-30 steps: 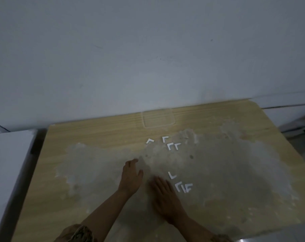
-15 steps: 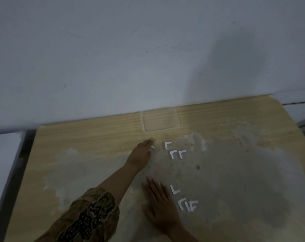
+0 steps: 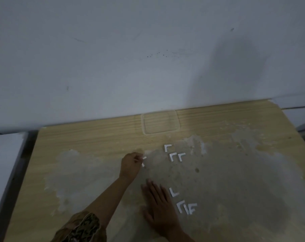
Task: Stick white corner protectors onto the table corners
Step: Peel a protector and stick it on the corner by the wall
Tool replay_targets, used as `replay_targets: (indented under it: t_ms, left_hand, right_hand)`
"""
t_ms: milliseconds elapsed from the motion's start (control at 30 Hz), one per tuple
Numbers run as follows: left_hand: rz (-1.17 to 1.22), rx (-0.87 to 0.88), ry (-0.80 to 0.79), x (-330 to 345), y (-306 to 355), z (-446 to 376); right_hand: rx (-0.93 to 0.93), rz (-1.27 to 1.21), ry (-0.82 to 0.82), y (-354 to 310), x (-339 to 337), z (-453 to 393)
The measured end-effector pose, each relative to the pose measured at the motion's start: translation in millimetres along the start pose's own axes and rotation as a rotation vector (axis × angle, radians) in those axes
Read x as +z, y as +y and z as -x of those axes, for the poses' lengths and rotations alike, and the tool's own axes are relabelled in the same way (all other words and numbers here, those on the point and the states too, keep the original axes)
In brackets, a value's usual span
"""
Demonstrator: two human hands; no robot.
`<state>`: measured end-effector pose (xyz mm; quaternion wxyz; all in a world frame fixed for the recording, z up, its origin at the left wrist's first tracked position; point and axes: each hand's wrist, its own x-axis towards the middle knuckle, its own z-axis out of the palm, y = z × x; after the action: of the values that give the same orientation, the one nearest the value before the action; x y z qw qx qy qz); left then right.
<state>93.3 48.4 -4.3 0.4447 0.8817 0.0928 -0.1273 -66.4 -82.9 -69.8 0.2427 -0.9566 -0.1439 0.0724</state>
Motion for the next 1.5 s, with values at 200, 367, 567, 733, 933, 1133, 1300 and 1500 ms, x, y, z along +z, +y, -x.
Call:
replay_targets:
  t_ms: [200,367,567,733,933,1133,1300,1500]
  left_hand:
    - [0.734,-0.298,0.002,-34.6,21.1,53.7]
    - [0.998,-0.322,-0.003,-61.5,42.4,92.0]
    - [1.144,-0.204,-0.072,-80.8,63.3,117.4]
    - [1.189,-0.095,-0.131,-93.8,86.1,138.7]
    - [1.142,0.029,-0.183,-111.1,100.7,164.6]
    - [1.102,0.107,-0.222,-121.3,109.0,187.2]
    - [1.082,0.136,-0.241,-126.4,115.4,197.9]
    - [1.112,0.166,-0.24,-134.4,125.2,203.8]
  right_hand:
    - [-0.039,0.034,0.046,1.6,-10.2,-6.7]
    - [-0.07,-0.087,0.131,-1.6,-44.2,-14.2]
    - [0.116,-0.444,0.372,-39.4,-129.0,-25.4]
    - [0.09,-0.707,0.441,-79.8,-194.2,-25.1]
    - [0.004,-0.814,0.497,-119.5,-239.9,-12.5]
    - [-0.082,-0.754,0.535,-136.5,-254.2,1.2]
    - [-0.1,-0.766,0.553,-144.5,-260.8,12.3]
    - [-0.19,-0.77,0.615,-155.0,-273.1,20.7]
